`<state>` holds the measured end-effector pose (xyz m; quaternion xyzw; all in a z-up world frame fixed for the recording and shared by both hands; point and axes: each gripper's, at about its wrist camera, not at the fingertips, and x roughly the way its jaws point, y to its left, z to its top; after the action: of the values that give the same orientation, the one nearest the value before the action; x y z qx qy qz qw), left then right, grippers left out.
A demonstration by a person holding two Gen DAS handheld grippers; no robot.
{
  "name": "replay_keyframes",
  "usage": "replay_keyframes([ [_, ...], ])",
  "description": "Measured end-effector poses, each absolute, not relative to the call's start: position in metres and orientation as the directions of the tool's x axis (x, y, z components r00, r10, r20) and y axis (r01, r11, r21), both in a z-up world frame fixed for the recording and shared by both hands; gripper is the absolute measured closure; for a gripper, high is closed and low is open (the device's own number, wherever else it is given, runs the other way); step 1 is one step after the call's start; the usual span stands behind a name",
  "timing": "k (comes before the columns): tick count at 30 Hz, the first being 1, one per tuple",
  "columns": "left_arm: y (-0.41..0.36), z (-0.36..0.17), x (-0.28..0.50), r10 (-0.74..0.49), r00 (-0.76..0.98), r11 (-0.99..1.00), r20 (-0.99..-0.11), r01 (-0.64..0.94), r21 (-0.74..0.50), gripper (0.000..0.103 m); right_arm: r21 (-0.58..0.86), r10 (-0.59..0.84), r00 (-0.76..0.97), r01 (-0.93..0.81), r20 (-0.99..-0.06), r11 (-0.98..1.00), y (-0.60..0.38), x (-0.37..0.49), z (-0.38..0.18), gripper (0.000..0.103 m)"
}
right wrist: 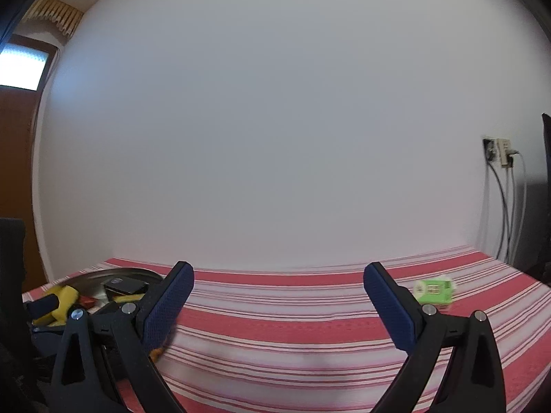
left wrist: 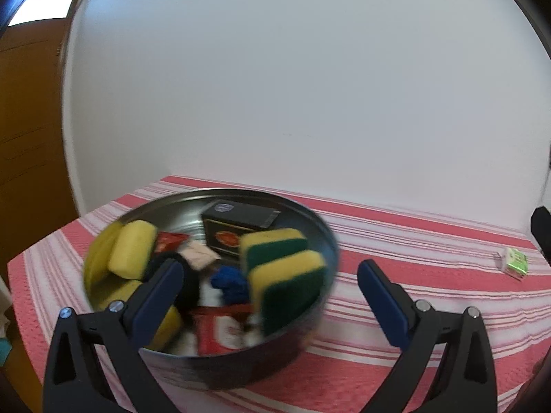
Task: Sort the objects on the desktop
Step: 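Withdraw both tools from the tin toward the green tissue packet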
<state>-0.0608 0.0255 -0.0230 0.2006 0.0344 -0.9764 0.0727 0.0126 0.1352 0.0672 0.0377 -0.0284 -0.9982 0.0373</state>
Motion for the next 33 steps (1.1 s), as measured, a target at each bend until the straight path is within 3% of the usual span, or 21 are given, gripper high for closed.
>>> replay_keyframes([
  [16,0.113,-0.024,-0.074,0.048,-0.896,-0.999,-0.442,-0.042,-0.024,0.001,-0.011,0.112,-0.989,-0.112,-0.101,-0.994,0.22,0.002,0.064,0.002],
  [25,0.165,-0.028,-0.087,0.126,-0.869,-0.99,-0.478,-0.14,-0.006,0.001,0.049,0.204,-0.969,-0.213,-0.141,-0.976,0.285,-0.002,0.065,0.002],
  [29,0.186,-0.03,-0.095,0.151,-0.855,-0.985,-0.496,-0.173,-0.001,0.001,-0.012,0.26,-0.957,-0.261,-0.126,-0.965,0.299,-0.004,0.066,0.002],
  [33,0.209,-0.032,-0.102,0.173,-0.836,-0.979,-0.521,-0.202,0.0,0.001,-0.013,0.267,-0.949,-0.269,-0.17,-0.963,0.319,-0.01,0.063,0.003],
])
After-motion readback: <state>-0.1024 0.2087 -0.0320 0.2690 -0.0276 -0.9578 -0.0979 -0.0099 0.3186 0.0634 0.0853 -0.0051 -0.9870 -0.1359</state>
